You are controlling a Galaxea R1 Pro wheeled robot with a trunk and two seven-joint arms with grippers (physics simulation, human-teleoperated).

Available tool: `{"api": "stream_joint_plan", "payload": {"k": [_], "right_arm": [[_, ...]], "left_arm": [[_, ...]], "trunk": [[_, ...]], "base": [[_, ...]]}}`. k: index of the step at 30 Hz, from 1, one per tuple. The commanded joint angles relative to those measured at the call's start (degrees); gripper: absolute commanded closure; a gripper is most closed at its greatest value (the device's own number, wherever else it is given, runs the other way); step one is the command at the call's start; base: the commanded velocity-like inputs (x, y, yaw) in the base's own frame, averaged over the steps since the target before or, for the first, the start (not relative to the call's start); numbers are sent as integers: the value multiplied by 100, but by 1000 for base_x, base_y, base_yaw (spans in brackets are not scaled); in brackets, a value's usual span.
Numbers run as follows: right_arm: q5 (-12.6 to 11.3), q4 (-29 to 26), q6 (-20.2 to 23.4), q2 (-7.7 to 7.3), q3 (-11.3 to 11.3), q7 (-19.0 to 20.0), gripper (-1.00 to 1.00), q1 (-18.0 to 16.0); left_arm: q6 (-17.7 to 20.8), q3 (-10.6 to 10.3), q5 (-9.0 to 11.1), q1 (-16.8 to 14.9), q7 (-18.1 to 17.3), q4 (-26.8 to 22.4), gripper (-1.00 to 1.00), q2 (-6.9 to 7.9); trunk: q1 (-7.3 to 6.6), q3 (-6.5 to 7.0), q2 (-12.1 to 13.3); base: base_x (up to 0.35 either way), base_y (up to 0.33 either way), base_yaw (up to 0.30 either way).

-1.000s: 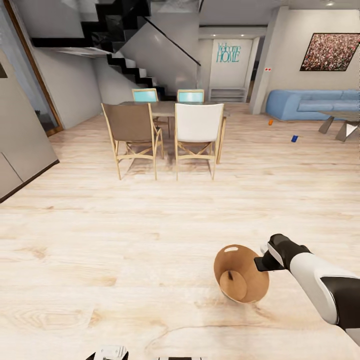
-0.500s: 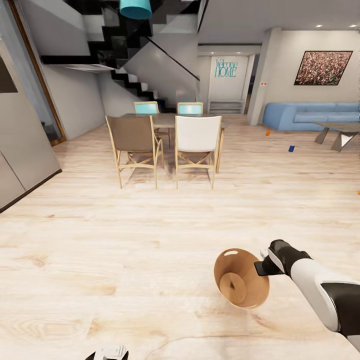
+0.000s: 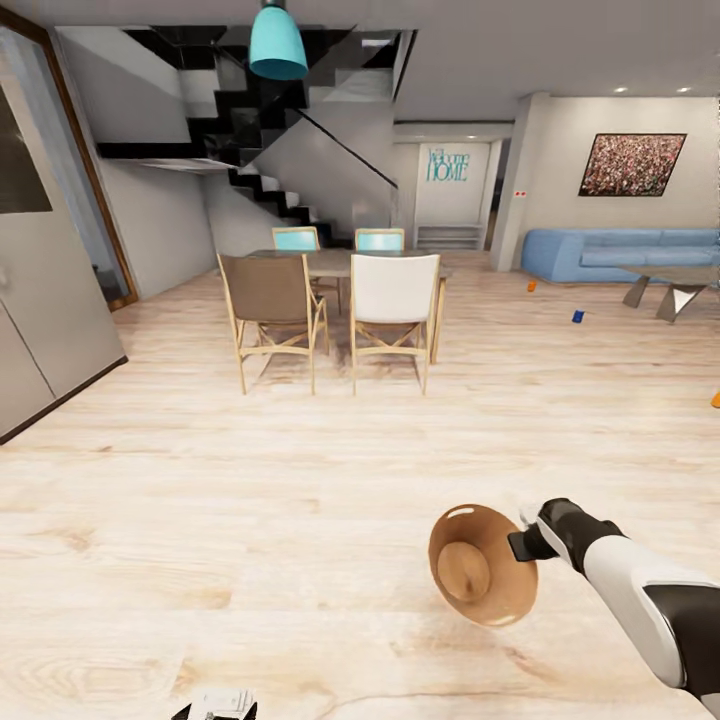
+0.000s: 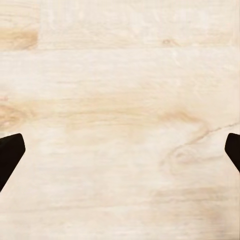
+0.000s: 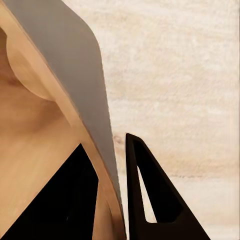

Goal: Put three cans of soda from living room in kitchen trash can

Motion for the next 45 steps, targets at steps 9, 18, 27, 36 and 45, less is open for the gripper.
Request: {"api": "stream_joint_plan", "payload": {"k": [9, 18, 27, 36, 45], "right_arm": [[-136, 2, -566, 2, -109, 29, 100, 204], [-134, 2, -889, -8, -111, 29, 100, 343], [-137, 2, -1020, -78, -110, 219, 100, 389], [-136, 2, -1683, -302, -408, 832, 100, 648], [-137, -6, -2001, -506, -653, 1042, 100, 852]], "left_arm": [[9, 0, -4, -15, -7, 10, -100, 6], [144, 0, -1, -17, -47, 2, -100, 7], [159, 0, 0, -22, -92, 2, -100, 7], [160, 0, 0, -22, -105, 5, -100, 10], [204, 5, 3, -92, -192, 60, -100, 13]], "trunk": [[-23, 200, 12], [-47, 400, 24], [-147, 582, 191], [-345, 744, 552], [-543, 906, 913]], "base": [[0, 0, 0], [0, 0, 0], [0, 0, 0], [0, 0, 0], [0, 0, 0]]}}
